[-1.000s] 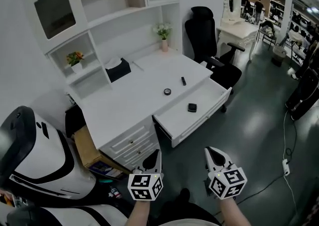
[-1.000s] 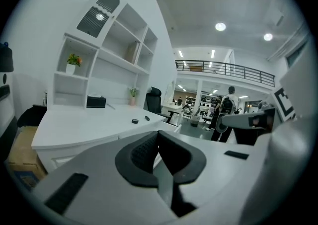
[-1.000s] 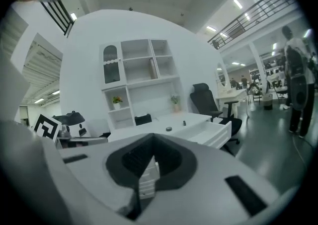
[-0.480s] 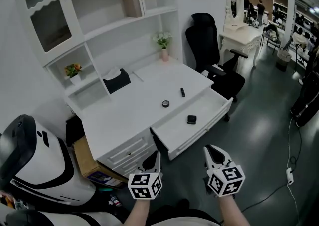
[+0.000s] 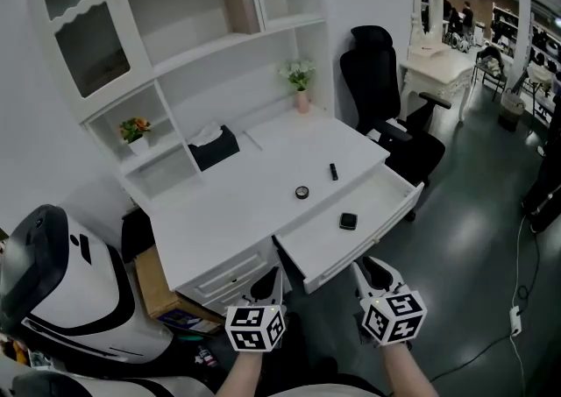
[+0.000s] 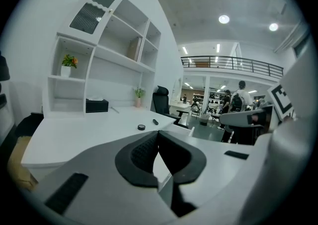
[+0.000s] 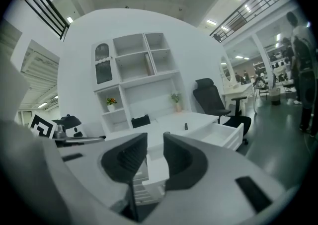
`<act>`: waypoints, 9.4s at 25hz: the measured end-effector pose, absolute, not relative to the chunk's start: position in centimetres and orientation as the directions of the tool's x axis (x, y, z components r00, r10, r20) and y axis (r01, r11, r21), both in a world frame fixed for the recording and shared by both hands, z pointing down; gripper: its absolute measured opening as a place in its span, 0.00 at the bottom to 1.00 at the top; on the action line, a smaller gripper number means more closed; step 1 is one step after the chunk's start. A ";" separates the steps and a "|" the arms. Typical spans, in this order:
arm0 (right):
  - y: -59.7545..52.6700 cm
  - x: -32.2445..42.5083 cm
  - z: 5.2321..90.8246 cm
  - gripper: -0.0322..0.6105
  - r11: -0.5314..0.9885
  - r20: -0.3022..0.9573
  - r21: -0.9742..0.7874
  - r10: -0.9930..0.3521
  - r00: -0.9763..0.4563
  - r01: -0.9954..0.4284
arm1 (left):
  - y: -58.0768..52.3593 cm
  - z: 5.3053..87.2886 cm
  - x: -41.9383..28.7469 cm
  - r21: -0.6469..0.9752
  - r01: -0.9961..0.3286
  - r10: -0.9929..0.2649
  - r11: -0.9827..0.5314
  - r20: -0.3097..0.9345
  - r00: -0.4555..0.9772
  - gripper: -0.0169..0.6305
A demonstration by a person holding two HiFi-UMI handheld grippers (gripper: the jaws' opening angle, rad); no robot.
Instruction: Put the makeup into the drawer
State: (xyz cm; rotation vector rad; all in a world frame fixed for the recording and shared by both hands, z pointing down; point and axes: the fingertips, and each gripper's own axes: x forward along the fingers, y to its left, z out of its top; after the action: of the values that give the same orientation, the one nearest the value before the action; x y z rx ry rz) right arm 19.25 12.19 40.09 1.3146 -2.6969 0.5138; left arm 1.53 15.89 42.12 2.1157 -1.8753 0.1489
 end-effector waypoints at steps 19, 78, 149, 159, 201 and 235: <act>-4.3 6.5 44.2 0.19 0.557 0.373 -0.218 -0.711 -0.596 -0.802 | -2.1 45.4 -8.8 0.219 -0.959 -0.903 -0.182 0.348 0.251 0.03; -20.1 -1.7 58.5 0.39 0.537 0.713 -0.084 -0.556 -0.427 -0.839 | -14.7 51.6 -14.6 0.295 -0.938 -0.829 -0.180 0.468 0.307 0.03; -17.3 7.6 70.8 0.39 0.465 0.862 -0.094 -0.404 -0.305 -0.880 | -14.6 52.9 -10.4 0.244 -0.960 -0.810 -0.139 0.529 0.252 0.03; -17.7 7.8 71.9 0.39 0.466 0.869 -0.095 -0.392 -0.302 -0.879 | -15.3 53.4 -10.4 0.236 -0.963 -0.805 -0.126 0.543 0.239 0.03; -17.4 9.3 55.4 0.40 0.330 0.613 -0.157 -0.706 -0.354 -0.931 | -13.3 50.8 -9.3 0.283 -0.919 -0.806 -0.274 0.454 0.380 0.03; -30.6 8.4 58.9 0.24 0.427 0.751 -0.008 -0.594 -0.287 -0.904 | -18.6 52.0 -10.3 0.324 -0.931 -0.828 -0.170 0.465 0.313 0.03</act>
State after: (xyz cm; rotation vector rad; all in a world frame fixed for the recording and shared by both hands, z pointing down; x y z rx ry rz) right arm 8.41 -30.55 58.92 1.2616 -1.9988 0.5803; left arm -10.33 -18.63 52.00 2.0333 -1.5509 0.2430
